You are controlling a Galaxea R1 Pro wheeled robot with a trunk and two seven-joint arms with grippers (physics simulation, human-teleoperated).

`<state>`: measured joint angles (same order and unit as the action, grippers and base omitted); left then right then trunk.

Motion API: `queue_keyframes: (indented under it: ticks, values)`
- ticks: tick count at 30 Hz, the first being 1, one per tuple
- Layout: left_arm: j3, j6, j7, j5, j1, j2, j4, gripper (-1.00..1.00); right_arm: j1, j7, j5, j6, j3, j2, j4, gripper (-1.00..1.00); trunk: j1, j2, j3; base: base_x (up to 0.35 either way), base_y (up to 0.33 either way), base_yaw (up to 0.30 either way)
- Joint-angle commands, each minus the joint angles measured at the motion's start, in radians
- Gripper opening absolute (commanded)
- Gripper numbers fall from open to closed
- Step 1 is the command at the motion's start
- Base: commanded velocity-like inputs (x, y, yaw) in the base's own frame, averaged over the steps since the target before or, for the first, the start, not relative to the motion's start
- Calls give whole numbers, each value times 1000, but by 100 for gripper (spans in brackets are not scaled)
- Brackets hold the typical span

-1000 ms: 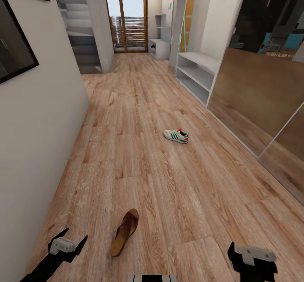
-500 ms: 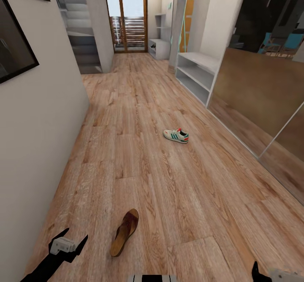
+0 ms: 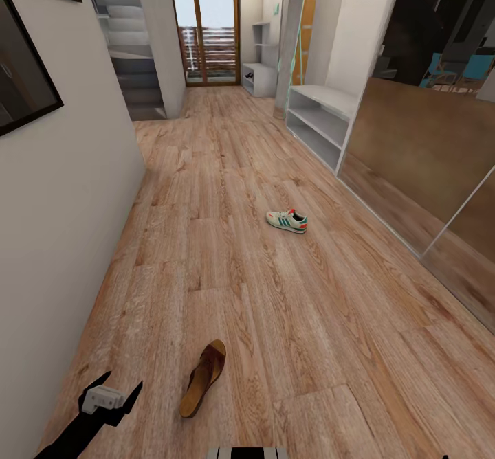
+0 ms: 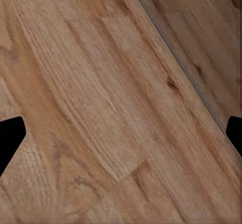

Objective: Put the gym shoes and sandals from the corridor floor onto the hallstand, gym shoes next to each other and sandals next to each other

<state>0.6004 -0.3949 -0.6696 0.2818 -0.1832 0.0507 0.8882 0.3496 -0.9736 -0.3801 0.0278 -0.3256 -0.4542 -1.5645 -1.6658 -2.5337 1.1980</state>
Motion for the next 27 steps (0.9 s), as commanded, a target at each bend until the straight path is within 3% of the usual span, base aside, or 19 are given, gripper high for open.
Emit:
queue_keyframes:
  ticks: [1,6,8,9,10,11,13,14,16,27]
  values:
    - [4,-5,-3,8,-1,-1,0,100,0,-5,-4,3,-2,-1,-2,100,0,0,1,0,0,0]
    - [-17,-2,67,33,-4,-9,-9,100,8,-8,-5,-12,15,1,-1,100,0,0,1,0,0,0]
    - [-55,25,130,92,-30,-27,-20,100,16,-11,-5,-31,28,1,-2,100,0,0,1,0,0,0]
    - [-85,77,171,145,-61,-48,-41,100,23,-13,-5,-44,34,2,-4,100,0,0,1,0,0,0]
    - [-99,108,193,172,-82,-58,-56,100,26,-14,-5,-52,36,3,-6,100,0,0,1,0,0,0]
    - [-99,108,193,172,-82,-58,-56,100,26,-14,-5,-52,36,3,-6,100,0,0,1,0,0,0]
    - [-123,164,236,223,-127,-75,-98,100,30,-15,-5,-69,39,5,-9,100,0,0,1,0,0,0]
    - [-123,164,236,223,-127,-75,-98,100,30,-15,-5,-69,39,5,-9,100,0,0,1,0,0,0]
    - [-139,205,274,264,-172,-86,-150,100,32,-15,-5,-88,40,6,-11,100,0,0,1,0,0,0]
    - [-161,258,343,322,-259,-98,-293,100,36,-11,-4,-128,39,9,-16,100,0,0,1,0,0,0]
